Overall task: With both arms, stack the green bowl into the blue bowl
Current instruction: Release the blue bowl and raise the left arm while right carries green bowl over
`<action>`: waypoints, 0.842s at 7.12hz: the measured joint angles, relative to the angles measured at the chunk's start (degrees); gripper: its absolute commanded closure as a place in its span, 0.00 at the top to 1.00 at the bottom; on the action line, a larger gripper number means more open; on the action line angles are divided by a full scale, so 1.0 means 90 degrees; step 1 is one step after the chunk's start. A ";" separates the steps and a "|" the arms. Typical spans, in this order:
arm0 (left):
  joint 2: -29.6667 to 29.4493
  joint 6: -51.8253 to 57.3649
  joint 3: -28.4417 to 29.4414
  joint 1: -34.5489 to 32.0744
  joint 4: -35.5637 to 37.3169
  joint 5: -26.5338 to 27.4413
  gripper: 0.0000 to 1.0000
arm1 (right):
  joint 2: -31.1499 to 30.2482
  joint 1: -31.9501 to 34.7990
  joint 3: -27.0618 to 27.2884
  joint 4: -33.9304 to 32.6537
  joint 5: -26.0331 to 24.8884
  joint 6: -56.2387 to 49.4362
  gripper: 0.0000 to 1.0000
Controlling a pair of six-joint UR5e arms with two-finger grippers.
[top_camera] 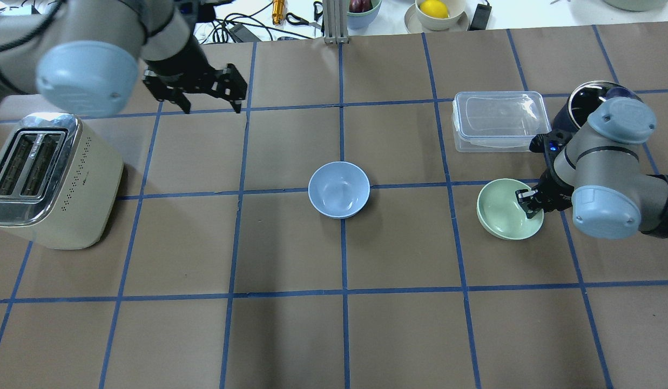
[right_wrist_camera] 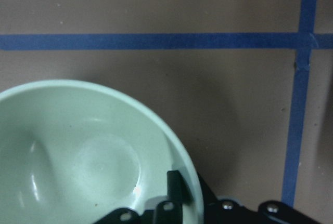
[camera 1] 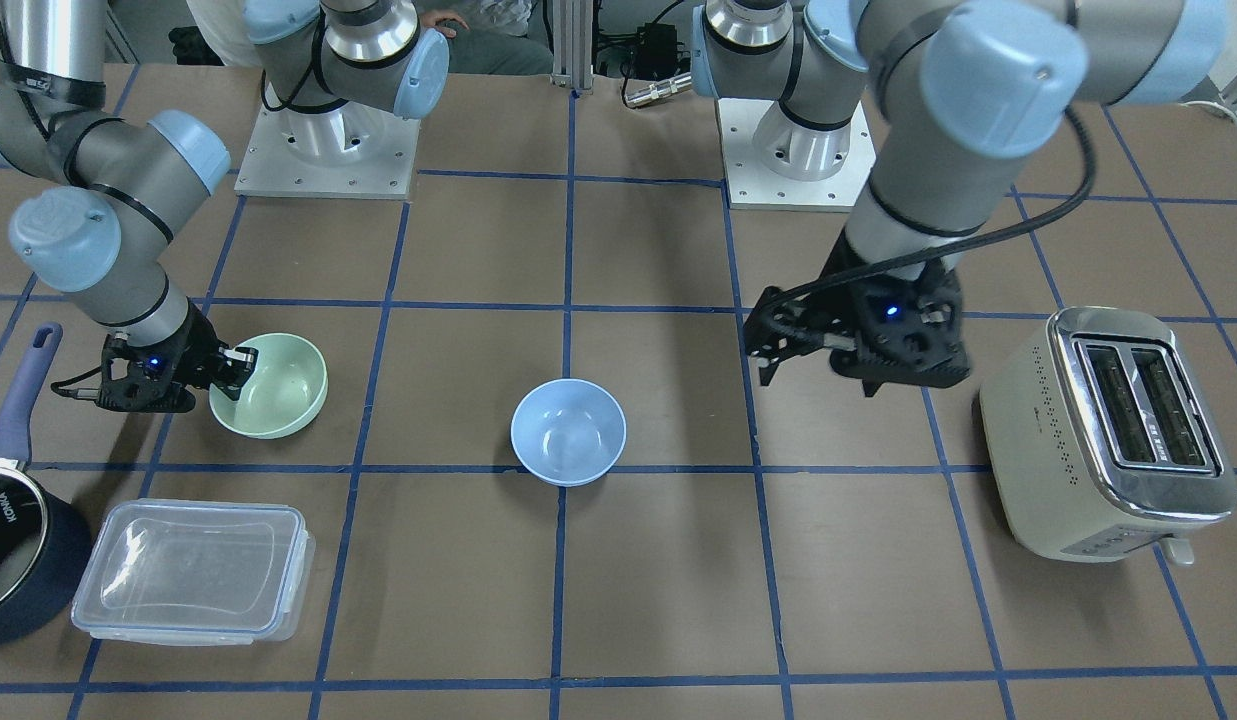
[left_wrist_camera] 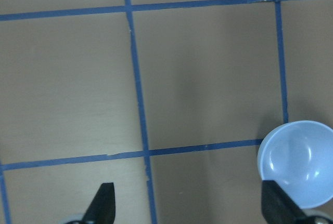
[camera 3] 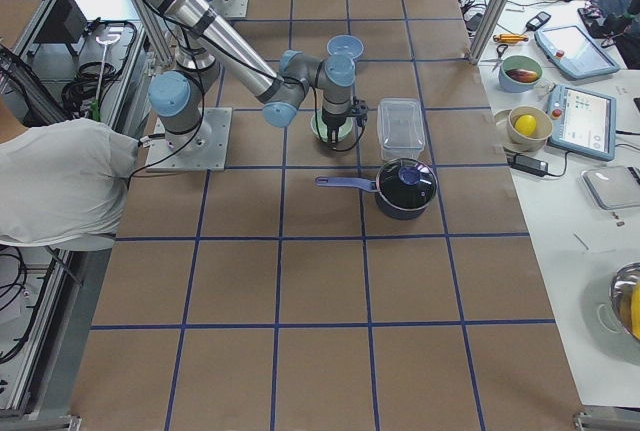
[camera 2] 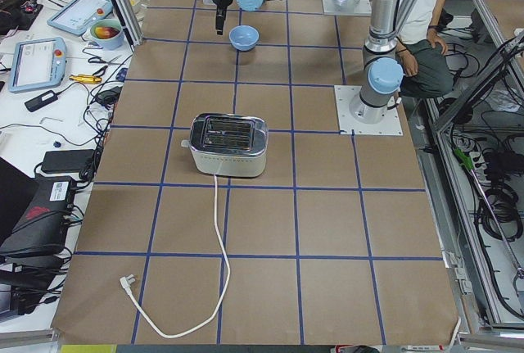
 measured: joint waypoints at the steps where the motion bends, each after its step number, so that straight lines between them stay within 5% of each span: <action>1: 0.0457 0.0251 0.0104 0.0186 -0.0525 0.0016 1.00 | -0.0029 0.0023 -0.0107 0.0077 0.0078 0.0040 0.00; 6: 0.0778 0.0358 0.0289 0.0353 -0.0971 0.0105 1.00 | -0.0053 0.1461 -0.1946 0.2271 0.0765 0.2061 0.00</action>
